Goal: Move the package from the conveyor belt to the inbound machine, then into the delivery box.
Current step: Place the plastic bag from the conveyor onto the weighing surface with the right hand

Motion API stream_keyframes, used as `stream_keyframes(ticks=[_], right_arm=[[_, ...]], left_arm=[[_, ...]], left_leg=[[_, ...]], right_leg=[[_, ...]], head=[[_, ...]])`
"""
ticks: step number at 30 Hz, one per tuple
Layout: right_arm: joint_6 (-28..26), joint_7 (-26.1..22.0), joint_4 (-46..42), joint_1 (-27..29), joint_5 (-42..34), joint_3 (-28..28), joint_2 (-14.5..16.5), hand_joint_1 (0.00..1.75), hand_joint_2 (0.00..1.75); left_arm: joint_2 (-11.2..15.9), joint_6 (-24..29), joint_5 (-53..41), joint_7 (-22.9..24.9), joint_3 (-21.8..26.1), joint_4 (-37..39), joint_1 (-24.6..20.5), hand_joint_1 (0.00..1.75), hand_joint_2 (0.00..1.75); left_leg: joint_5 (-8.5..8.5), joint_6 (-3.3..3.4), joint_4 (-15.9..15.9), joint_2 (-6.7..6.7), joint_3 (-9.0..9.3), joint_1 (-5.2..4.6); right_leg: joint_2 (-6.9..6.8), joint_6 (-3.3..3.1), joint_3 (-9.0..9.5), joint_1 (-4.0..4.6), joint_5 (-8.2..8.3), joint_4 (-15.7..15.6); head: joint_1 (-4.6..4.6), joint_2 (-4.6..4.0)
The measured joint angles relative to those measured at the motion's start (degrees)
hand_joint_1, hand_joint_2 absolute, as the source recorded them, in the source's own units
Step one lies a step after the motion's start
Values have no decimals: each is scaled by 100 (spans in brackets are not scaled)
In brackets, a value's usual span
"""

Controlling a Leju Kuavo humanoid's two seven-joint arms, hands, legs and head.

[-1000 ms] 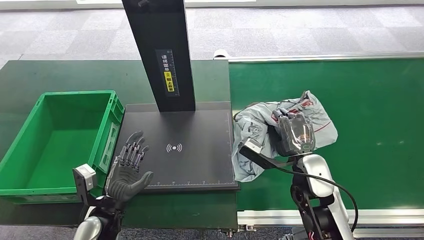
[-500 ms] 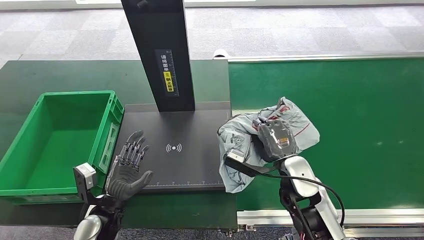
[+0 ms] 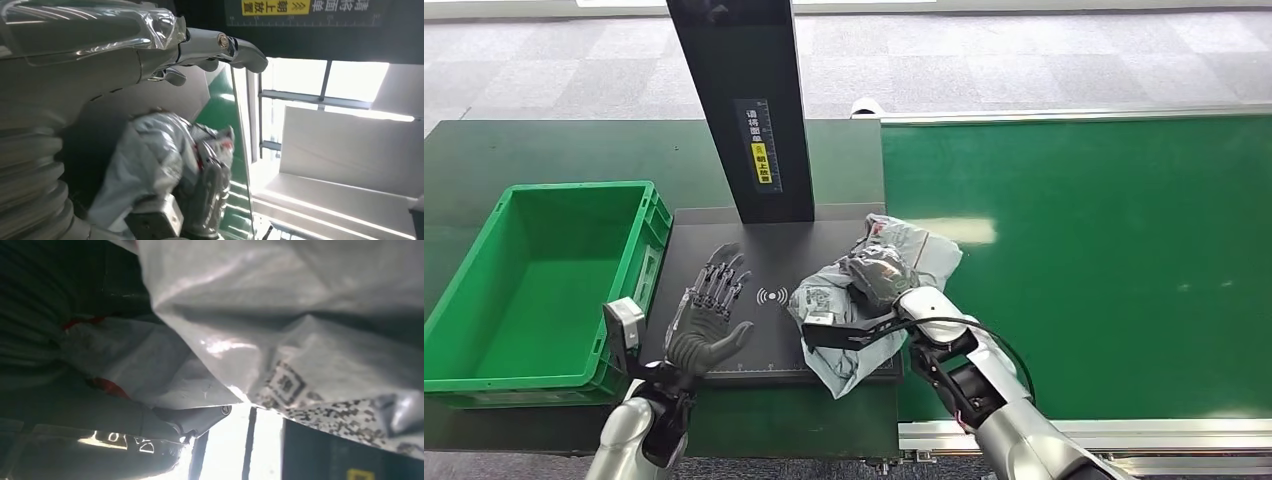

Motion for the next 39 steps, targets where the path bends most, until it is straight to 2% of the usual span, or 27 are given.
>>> stream_keyframes(ticks=[5, 8, 9, 12, 13, 18, 25, 30, 39], right_arm=[[12, -110, 613, -182, -236, 222, 433, 175, 175], [-98, -172, 811, -234, -395, 282, 560, 175, 175], [-102, -196, 877, -262, -478, 288, 594, 142, 175], [32, -248, 1057, -335, -691, 291, 680, 12, 175], [77, -254, 1112, -349, -732, 291, 704, 1, 175], [-3, -272, 1297, -361, -1004, 252, 783, 0, 175], [-265, -972, 1239, -165, -2030, -261, 808, 0, 175], [-305, -1388, 581, 294, -2685, -687, 834, 0, 175], [-197, -1555, -771, 1030, -3237, -1066, 830, 0, 175]], left_arm=[[13, -13, 94, 34, -147, 315, -356, 0, 175], [15, -29, 145, 21, -233, 441, -459, 0, 175], [15, -51, 172, 16, -264, 476, -493, 0, 175], [15, -117, 224, 11, -363, 561, -609, 0, 175], [14, -124, 226, 10, -394, 583, -649, 0, 175], [3, -64, 246, -32, -467, 678, -783, 0, 175], [0, 27, 405, -243, -445, 705, -790, 0, 175], [-14, 124, 403, -249, -421, 699, -746, 0, 175], [-72, 144, 321, -238, -333, 612, -605, 0, 175]], left_leg=[[0, 0, 0, 1, -2, 0], [-1, 0, 1, 1, -4, -1], [-1, 0, 1, 0, -4, -1], [-1, 0, 2, 0, -3, -2], [0, 0, 2, 0, -3, -2], [0, 0, 2, 2, 1, -1], [-1, 0, 1, 1, -3, -1], [-1, 0, 1, 0, -4, -1], [-1, -1, 1, 1, -4, -1]], right_leg=[[0, 0, -2, 1, -1, 1], [0, 0, -3, -1, -1, 1], [0, 0, -3, -1, -1, 1], [0, 0, -2, -2, 0, 0], [0, 0, -2, -2, 0, 0], [1, 0, -2, -1, 0, 0], [0, 0, -2, -1, 0, 1], [0, 0, -3, -1, -1, 1], [0, 0, -4, -1, -1, 0]], head=[[0, 0], [1, 0], [1, 0], [1, 0], [1, 0], [-1, 0], [0, 0], [0, 0], [-1, 0]])
